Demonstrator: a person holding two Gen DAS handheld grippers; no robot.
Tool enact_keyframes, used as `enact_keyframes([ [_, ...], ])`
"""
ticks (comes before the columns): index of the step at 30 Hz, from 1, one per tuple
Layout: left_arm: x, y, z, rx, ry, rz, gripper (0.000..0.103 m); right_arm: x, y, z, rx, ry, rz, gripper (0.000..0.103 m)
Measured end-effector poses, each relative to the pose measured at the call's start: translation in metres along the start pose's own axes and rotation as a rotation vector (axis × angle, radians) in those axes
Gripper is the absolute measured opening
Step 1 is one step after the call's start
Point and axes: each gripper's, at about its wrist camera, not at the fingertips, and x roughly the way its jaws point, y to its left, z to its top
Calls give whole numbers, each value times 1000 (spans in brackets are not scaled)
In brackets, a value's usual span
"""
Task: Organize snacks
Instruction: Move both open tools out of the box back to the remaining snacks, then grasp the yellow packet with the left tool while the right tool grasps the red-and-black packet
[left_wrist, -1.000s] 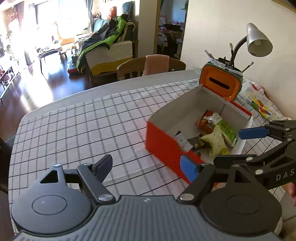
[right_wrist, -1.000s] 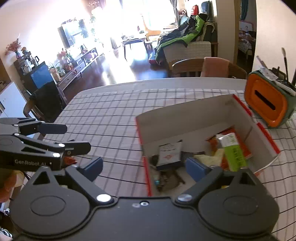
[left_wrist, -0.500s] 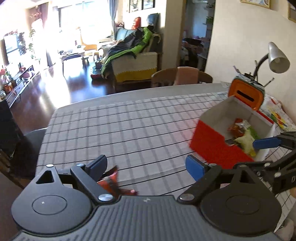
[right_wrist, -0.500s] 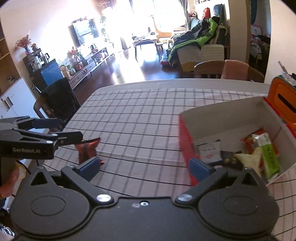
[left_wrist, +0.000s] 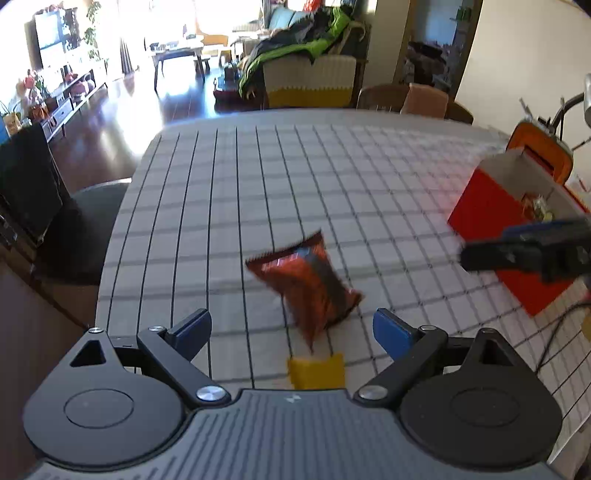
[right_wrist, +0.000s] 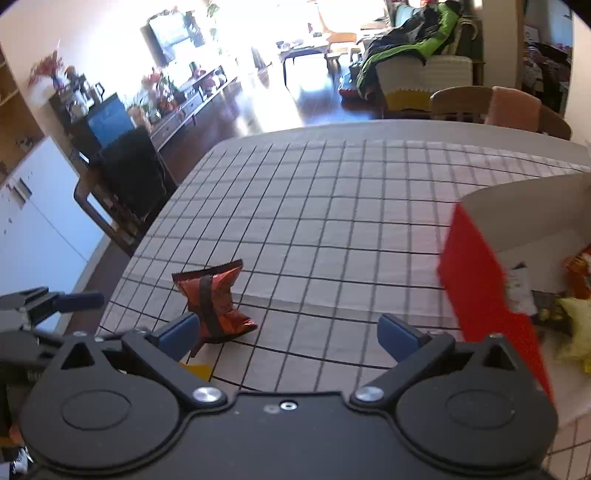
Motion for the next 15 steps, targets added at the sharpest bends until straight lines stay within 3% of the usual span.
enact_keyframes([
  [8, 26, -1, -28, -2, 98, 1, 95, 46, 36, 13, -91, 98, 15, 103],
  [15, 39, -5, -43, 10, 112, 25, 95, 82, 64, 21, -179, 159, 10, 101],
])
